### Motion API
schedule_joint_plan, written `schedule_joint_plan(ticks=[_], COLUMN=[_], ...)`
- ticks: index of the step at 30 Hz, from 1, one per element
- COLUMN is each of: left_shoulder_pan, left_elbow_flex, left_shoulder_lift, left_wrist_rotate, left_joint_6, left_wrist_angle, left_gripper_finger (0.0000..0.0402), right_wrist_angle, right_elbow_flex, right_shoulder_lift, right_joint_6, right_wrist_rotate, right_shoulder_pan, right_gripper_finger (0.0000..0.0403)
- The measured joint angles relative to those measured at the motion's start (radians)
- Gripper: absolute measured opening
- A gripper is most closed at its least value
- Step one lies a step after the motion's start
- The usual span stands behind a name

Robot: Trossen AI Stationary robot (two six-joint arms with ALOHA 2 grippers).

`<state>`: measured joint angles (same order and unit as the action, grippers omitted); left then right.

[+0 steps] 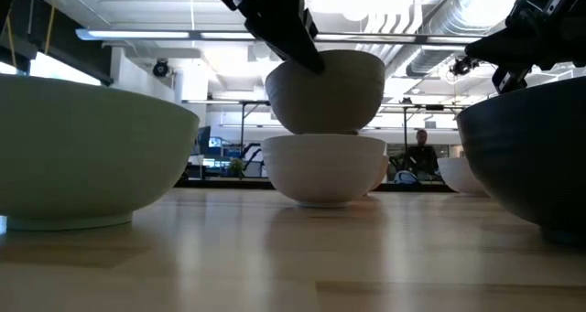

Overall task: Nest bowls inside each other
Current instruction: Stack the gray bowl on the center white bowl

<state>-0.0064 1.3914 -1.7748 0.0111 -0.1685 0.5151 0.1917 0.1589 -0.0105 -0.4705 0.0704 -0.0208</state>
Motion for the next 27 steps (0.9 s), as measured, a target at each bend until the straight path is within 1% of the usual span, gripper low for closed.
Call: schedule_joint_plan(ticks=[27], left_shoulder_pan=[-0.002], left_elbow_flex=[0.0], left_shoulder_lift=[0.001], left_wrist_rotate=[-0.015], left_joint_6=[0.008], left_wrist_angle=[-0.026], left_gripper_finger=[0.0], right_wrist_angle=[0.0], right_elbow_flex=[0.0], right_shoulder_lift=[0.0], right_joint_6=[-0.02], right_wrist_rotate=[-0.005], right_shoulder_pan=[0.0], right_gripper_finger=[0.0])
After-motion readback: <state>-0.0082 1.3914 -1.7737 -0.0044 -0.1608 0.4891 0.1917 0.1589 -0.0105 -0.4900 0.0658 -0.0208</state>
